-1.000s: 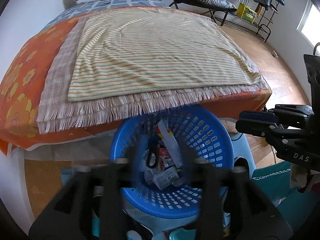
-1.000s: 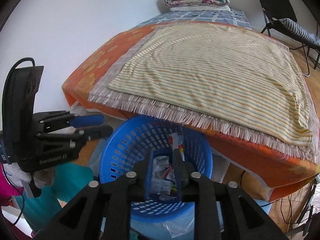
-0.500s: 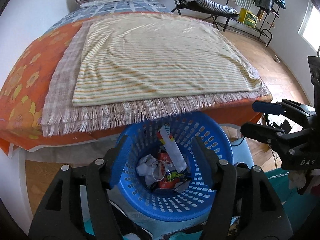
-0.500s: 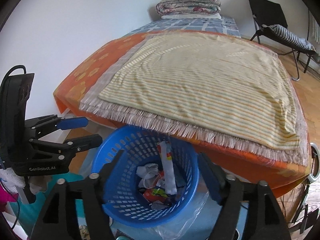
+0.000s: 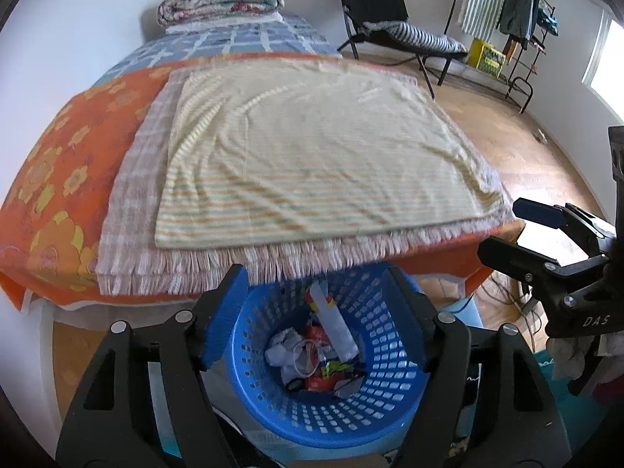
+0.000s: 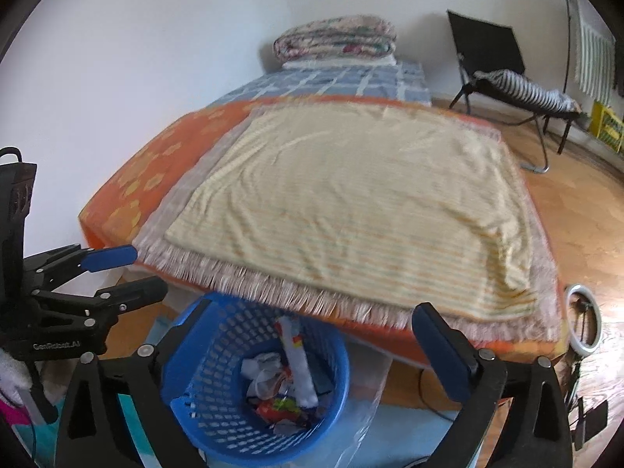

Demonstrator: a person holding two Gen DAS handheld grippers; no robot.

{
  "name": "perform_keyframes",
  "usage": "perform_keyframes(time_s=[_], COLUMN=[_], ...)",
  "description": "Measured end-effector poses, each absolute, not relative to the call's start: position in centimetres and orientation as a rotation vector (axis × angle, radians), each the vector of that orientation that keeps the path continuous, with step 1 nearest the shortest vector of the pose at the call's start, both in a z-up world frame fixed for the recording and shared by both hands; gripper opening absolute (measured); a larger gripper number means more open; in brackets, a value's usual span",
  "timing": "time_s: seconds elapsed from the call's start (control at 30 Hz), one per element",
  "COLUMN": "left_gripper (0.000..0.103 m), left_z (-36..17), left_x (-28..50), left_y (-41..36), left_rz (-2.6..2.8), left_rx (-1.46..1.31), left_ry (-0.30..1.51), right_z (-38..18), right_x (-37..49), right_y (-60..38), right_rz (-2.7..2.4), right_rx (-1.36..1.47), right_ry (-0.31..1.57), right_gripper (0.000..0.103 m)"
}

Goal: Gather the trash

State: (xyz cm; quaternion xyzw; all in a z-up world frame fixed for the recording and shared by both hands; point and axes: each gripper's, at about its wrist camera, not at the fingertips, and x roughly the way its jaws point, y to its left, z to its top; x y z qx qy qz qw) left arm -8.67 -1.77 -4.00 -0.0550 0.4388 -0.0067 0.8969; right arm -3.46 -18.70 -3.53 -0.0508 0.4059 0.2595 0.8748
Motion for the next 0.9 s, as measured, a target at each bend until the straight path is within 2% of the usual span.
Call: perform_keyframes(time_s=[0.2,0.3,0.43,0.53,0.9], left_gripper=[0.075,0.086,0.091,0.100,0.101], left_z=[-0.9,0.2,2.2,3.4,5.8], left_x=[-8.0,-7.9,-7.5,-7.1,-4.7], left_y=[-1.5,-1.4,-1.1,-0.8,-1.8], left_rz=[0.010,0.015,0.031,0.048,0.116], left_rx=[-0.128,-0.137,-0.143,-0.151,-0.188], left_ry=[0.834,0.801,0.751,0.716,0.647], right_z=[-0.5,0.9,2.6,3.5,4.7], right_x=[-3.0,-2.9,-2.5,-2.1,-0.3], right_y=[-19.0,-19.1,-19.5,-19.8,-20.6], right_rz=[0.518,0.510,0.497,0.492,0.518], right_rx=[-0.102,-0.095,-0.066,-0.047,0.034], right_ry=[0.751,0.710,0.658,0.633,0.616], right_gripper=[0.103,0.103,0.103,0.103,0.103])
